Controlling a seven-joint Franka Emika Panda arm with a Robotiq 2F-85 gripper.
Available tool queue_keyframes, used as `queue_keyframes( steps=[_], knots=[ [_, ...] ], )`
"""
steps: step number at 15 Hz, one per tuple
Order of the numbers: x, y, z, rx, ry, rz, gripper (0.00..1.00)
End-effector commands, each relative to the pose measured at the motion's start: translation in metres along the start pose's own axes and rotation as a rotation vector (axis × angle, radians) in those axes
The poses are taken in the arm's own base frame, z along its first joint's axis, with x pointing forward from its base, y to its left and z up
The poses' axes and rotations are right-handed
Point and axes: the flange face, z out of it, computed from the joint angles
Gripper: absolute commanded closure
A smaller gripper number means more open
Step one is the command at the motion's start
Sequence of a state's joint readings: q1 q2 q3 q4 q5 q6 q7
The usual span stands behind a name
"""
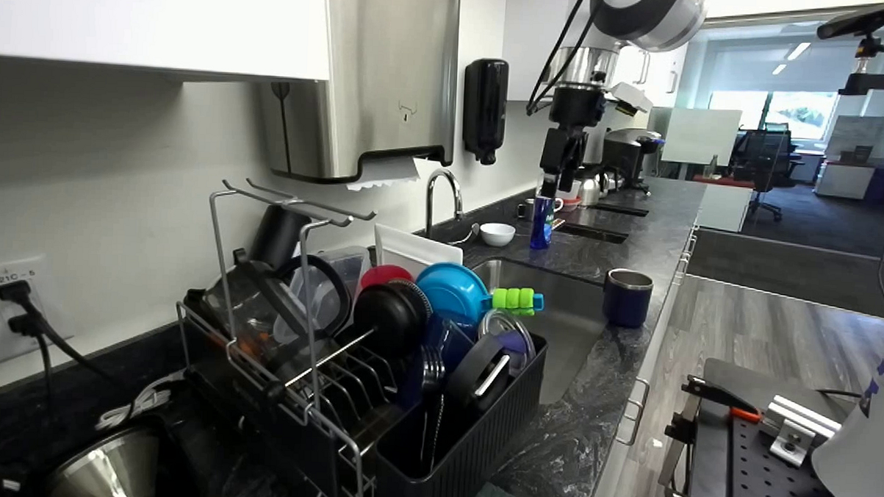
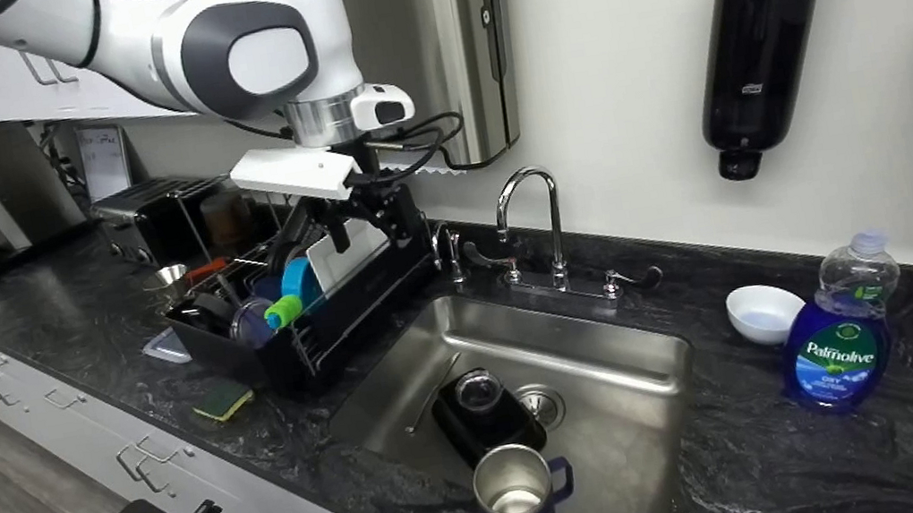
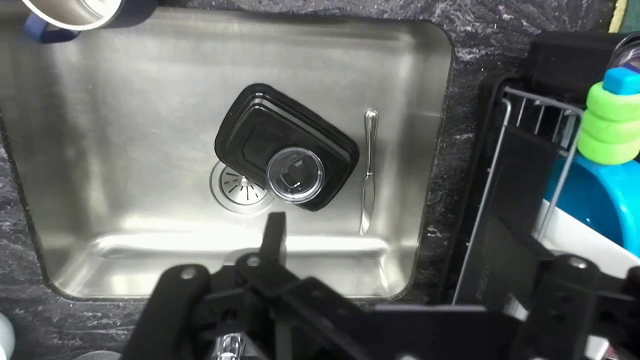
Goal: Take the blue travel mug from the plate rack and place is on the edge of the sink
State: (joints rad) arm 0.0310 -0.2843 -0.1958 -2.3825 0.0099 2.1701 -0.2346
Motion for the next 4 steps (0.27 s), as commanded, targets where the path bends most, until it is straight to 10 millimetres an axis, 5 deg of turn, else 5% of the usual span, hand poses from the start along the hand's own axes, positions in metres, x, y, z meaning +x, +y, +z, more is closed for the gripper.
queue_keyframes(
  steps=[1,4],
  knots=[
    [0.0026,0.0009,0.0018,0.003,-0.038,0.001,0.0],
    [0.0089,0.0013,0.0064,0.007,-0.086,0.0,0.0]
  ],
)
